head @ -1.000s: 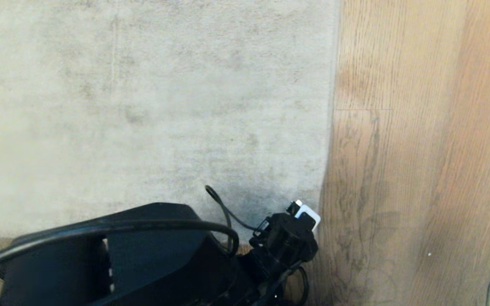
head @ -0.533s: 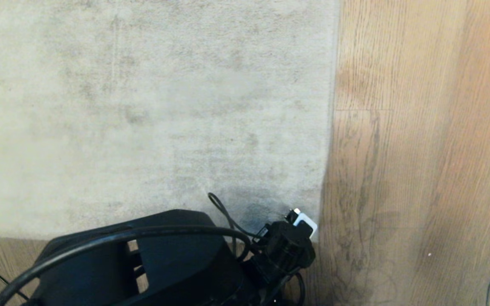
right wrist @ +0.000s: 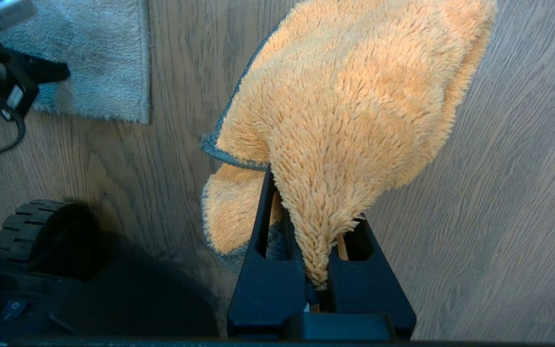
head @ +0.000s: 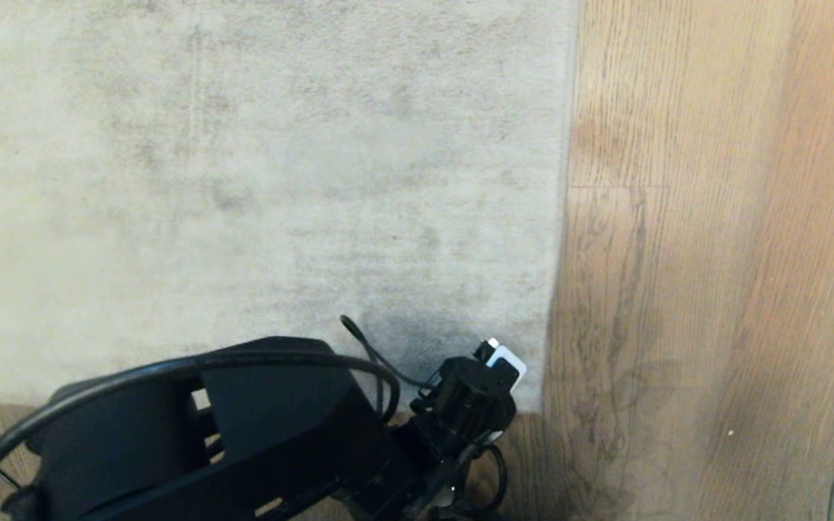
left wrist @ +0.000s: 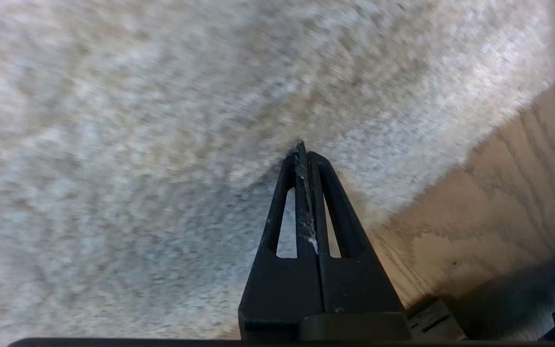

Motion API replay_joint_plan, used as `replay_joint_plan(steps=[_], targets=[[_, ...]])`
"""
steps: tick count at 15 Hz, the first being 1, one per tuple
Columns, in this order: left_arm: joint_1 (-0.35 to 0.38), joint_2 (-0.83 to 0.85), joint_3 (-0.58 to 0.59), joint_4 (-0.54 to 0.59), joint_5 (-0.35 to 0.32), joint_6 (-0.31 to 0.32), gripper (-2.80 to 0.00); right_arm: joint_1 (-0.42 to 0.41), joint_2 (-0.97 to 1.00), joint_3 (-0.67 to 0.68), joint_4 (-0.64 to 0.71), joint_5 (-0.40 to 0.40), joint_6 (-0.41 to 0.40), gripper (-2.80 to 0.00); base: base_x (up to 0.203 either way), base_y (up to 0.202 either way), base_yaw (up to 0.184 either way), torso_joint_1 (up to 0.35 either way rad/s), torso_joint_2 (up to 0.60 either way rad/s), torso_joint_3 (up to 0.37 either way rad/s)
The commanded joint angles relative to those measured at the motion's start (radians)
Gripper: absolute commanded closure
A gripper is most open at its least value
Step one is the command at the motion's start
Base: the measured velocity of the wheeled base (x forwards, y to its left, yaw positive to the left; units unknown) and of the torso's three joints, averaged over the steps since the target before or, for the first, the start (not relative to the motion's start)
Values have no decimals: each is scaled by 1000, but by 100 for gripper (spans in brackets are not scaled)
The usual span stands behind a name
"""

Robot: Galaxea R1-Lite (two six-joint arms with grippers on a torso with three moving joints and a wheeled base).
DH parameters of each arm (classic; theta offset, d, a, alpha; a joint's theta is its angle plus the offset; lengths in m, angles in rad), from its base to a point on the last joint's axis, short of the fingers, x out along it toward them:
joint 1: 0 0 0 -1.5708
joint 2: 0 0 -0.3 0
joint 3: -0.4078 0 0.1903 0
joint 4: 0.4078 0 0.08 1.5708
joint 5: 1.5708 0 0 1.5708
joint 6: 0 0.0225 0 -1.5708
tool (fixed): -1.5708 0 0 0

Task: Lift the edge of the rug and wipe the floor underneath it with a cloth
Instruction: Put down the rag

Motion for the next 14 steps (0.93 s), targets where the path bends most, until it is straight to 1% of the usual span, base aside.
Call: replay_joint_plan(steps=[1,4,10,14], targets=[[25,-41,-7,-12,9,3,0,-1,1,0,0,1,-1,0,0,0,0,0,0,0],[34,-58,-34,-12,9,3,0,0,1,0,0,1,-1,0,0,0,0,0,0,0],[35,-61,-179,-12,9,1,0,0,1,0,0,1,-1,0,0,0,0,0,0,0],[33,-144,-161,-5,10,-1,0,-1,1,0,0,1,-1,0,0,0,0,0,0,0]])
